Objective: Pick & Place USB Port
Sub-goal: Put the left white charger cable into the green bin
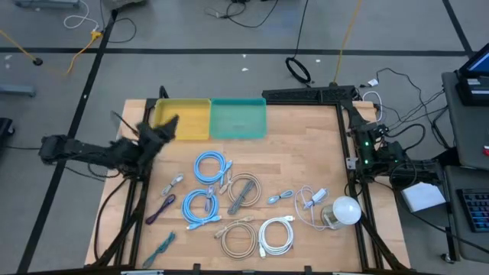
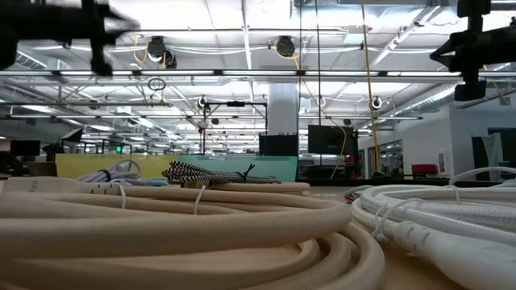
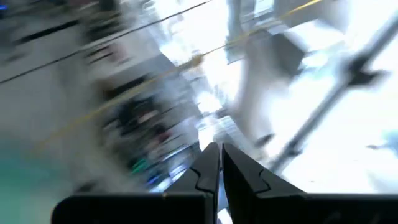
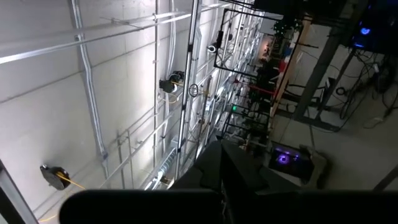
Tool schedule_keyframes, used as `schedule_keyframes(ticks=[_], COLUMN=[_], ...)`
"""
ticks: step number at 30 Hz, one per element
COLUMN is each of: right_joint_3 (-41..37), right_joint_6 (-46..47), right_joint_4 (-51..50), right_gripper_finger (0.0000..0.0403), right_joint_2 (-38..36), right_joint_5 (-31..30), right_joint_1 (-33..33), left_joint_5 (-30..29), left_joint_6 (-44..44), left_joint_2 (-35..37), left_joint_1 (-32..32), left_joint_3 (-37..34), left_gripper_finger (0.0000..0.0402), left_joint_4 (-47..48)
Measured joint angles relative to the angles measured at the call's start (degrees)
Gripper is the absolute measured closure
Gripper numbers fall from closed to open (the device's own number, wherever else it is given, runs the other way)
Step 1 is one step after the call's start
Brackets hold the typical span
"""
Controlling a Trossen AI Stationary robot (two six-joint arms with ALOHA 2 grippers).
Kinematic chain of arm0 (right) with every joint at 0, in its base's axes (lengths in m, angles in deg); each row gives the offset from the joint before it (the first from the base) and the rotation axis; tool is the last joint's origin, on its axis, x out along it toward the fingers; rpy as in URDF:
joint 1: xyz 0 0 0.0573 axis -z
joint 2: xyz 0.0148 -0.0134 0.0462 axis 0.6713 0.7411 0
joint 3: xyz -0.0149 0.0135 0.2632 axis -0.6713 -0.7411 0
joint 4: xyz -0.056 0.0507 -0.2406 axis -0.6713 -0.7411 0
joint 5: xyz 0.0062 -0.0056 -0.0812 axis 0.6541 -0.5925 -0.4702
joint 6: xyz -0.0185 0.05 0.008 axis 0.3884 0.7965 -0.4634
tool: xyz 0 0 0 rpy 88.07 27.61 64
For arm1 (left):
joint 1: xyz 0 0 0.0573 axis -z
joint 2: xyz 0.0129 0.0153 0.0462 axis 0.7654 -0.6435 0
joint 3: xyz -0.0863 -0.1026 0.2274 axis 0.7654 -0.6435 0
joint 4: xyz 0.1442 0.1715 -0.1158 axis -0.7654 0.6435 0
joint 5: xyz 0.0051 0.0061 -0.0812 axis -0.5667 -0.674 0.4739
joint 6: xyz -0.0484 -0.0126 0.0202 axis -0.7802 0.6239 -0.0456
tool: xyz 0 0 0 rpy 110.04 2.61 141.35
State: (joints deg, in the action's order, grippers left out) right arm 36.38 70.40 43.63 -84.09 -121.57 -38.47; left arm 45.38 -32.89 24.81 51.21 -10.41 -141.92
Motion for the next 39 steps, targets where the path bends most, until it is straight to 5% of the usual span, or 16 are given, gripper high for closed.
schedule_keyframes(ticks=[2, 4, 10, 13, 21, 29, 34, 37, 39], right_joint_3=[0.0, 0.0, 0.0, 0.0, 0.0, 0.0, 0.0, 0.0, 0.0], right_joint_6=[0.2, 0.3, 0.4, 0.3, 0.4, 0.4, 1.0, 1.0, 0.4], right_joint_4=[0.0, 0.0, -0.2, -0.2, -0.4, -0.3, -0.3, -0.4, -0.8], right_gripper_finger=[0.0403, 0.0403, 0.0403, 0.0403, 0.0403, 0.0403, 0.0403, 0.0403, 0.0403], right_joint_2=[0.0, 0.0, 0.0, 0.0, 0.0, 0.0, 0.0, 0.0, 0.0], right_joint_5=[0.2, 0.3, 0.4, 1.6, 5.4, 9.8, 11.2, 12.6, 12.5], right_joint_1=[0.0, 0.0, 0.0, 0.0, 0.0, 0.0, 0.0, 0.0, 0.0], left_joint_5=[4.8, 10.6, 24.5, 27.0, 47.0, 41.6, 37.5, 26.1, 19.7], left_joint_6=[4.3, 4.4, 8.3, 13.7, 11.0, 7.1, -23.9, -46.4, -53.2], left_joint_2=[0.1, 0.3, -9.5, -18.8, -32.0, -36.0, -24.6, -14.7, -10.3], left_joint_1=[-1.9, -3.9, -8.1, -7.5, -4.4, 9.1, 25.5, 38.4, 44.5], left_joint_3=[6.1, 13.9, 47.8, 59.3, 63.5, 55.6, 43.8, 37.2, 33.5], left_gripper_finger=[0.038, 0.038, 0.038, 0.038, 0.038, 0.0395, 0.0389, 0.0391, 0.0397], left_joint_4=[2.2, 14.5, 95.5, 121.1, 129.7, 141.2, 137.2, 131.2, 126.1])
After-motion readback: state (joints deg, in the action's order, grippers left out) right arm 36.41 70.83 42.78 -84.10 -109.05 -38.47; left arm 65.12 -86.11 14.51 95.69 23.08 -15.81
